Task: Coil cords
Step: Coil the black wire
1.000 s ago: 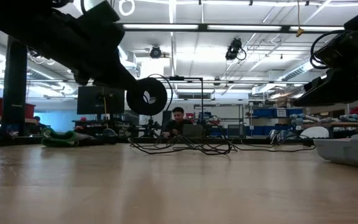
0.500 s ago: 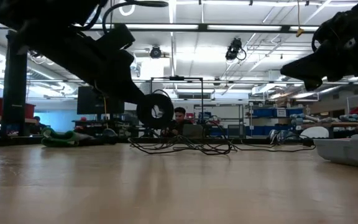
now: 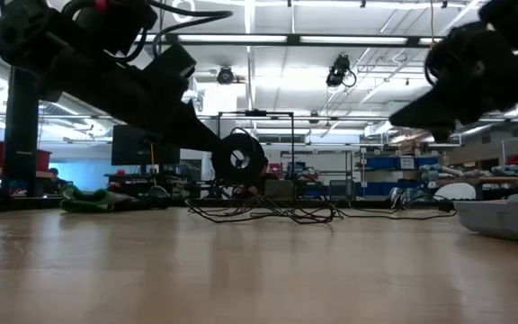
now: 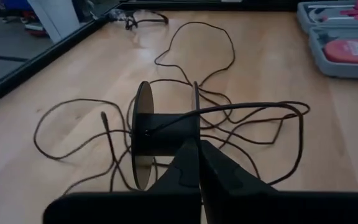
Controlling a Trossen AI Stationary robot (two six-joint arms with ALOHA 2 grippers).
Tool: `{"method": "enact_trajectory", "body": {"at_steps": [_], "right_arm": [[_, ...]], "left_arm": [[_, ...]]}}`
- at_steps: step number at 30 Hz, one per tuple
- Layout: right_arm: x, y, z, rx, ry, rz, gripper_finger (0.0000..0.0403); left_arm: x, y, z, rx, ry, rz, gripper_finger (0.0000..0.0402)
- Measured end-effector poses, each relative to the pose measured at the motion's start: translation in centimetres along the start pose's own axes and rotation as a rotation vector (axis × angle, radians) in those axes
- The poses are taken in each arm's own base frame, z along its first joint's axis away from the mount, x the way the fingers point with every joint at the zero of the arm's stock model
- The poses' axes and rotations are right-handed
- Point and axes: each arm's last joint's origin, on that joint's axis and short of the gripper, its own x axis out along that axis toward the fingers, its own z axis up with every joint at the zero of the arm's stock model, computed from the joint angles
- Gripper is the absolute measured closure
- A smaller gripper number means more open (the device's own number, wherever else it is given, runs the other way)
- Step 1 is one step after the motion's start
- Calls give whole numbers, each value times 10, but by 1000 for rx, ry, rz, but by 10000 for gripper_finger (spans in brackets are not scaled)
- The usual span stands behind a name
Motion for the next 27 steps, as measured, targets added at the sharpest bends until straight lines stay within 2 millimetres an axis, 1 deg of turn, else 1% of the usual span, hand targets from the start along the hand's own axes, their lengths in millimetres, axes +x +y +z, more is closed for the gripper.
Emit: {"method": "enact_trajectory", "body": {"at_steps": [5,9,13,16,20,23,27], "right_arm": [[30,12,25,-100,29,-44,388],[62,12,38,-144,78,-106,383],[97,7,47,-205,140,-168,358],[119,3,57,-245,148,-192,334],[143,3,69,-284,149,-104,303],[158,3,70,-300,167,-58,287],[173,4,65,-324,211,-38,278]], "left_arm": [[2,5,1,15,3,2,401],[5,9,2,0,0,-47,401],[6,9,4,-5,-11,-85,401],[6,9,4,-7,-13,-91,401],[6,9,4,-8,-14,-94,401],[6,8,5,-11,-22,-115,401],[6,8,5,-9,-17,-120,401]]}}
